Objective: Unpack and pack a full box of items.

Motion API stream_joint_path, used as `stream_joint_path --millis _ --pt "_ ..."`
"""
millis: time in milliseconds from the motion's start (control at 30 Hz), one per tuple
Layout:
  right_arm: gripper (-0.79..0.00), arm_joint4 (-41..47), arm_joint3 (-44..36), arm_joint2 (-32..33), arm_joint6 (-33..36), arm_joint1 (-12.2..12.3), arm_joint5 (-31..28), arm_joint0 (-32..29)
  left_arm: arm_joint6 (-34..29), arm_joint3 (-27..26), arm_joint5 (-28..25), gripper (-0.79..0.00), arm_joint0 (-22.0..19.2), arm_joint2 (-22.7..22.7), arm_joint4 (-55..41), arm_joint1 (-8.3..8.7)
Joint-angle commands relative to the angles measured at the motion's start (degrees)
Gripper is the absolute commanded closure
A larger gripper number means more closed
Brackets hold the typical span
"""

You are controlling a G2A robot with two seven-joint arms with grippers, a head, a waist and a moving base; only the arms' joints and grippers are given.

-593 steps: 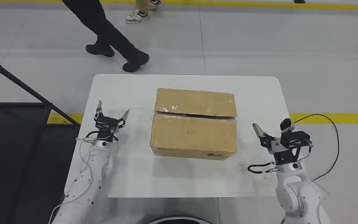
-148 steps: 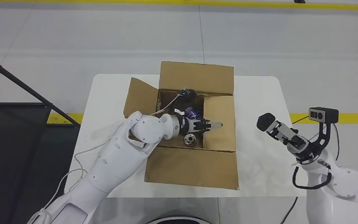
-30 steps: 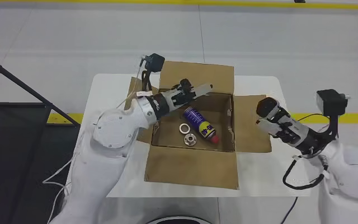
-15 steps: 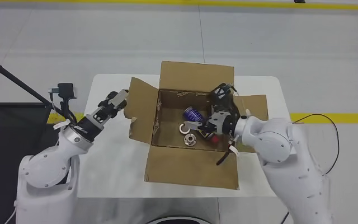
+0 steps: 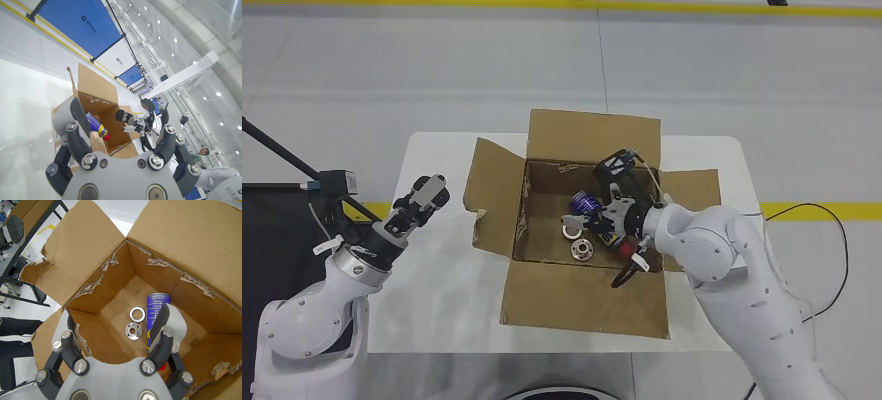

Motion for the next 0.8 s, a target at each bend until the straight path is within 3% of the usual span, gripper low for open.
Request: stream_joint_path --millis 0,367,733,767 --pt "-0.785 -4.6 1.1 -2.5 1.4 -0.3 2.9 1.1 0.0 0.0 0.0 -0.785 0.0 0.0 0.0 0.00" --pt "-0.785 -11.3 19.1 -15.0 7.8 -4.2 11.0 13.3 0.0 0.0 0.0 -0.785 0.0 0.0 0.0 0.00" --pt "-0.785 -11.5 30.7 -21.4 10.9 -7.8 10.5 19.5 0.0 0.0 0.0 -0.785 0.0 0.0 0.0 0.00" --pt "-0.717 -11.7 31.5 -21.7 11.3 -8.0 10.7 19.9 0.0 0.0 0.0 -0.785 0.0 0.0 0.0 0.00"
